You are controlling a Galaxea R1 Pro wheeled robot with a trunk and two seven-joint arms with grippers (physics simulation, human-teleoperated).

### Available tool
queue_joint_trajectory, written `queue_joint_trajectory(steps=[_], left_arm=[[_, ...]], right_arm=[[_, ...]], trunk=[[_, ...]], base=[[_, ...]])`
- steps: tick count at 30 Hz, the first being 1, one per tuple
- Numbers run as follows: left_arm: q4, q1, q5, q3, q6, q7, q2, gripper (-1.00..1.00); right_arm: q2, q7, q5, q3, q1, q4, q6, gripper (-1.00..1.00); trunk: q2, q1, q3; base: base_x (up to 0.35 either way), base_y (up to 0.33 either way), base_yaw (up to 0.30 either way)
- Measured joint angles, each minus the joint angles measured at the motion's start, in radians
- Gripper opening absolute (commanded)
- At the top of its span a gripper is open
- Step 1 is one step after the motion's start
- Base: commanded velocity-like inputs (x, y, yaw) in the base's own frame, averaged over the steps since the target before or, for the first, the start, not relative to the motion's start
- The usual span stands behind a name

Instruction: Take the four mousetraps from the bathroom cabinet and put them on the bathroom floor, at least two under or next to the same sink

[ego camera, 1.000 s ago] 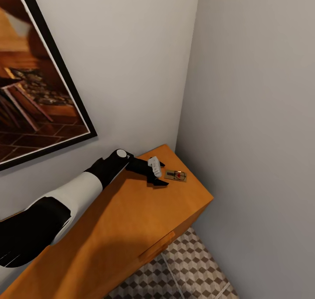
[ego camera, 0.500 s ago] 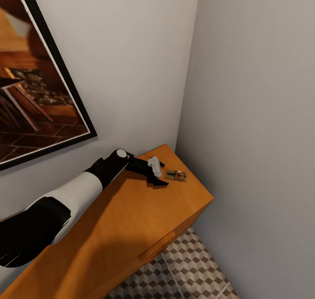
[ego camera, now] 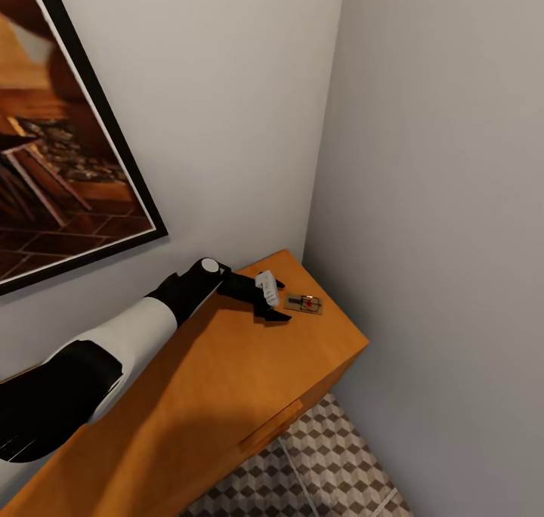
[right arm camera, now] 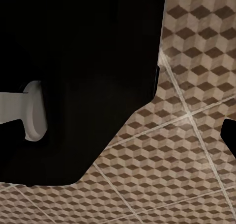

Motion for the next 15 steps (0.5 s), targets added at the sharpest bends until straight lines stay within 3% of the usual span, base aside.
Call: queue_joint_trajectory(steps=[15], left_arm=[[-0.005, 0.0, 0.002, 0.0, -0.006, -0.003, 0.0, 1.0]], right_arm=[[0.0, 0.0, -0.001, -0.001, 0.0, -0.001, 0.0, 1.0]], trunk=[[0.0, 0.0, 0.0]], base=[[0.0, 0.0, 0.0]])
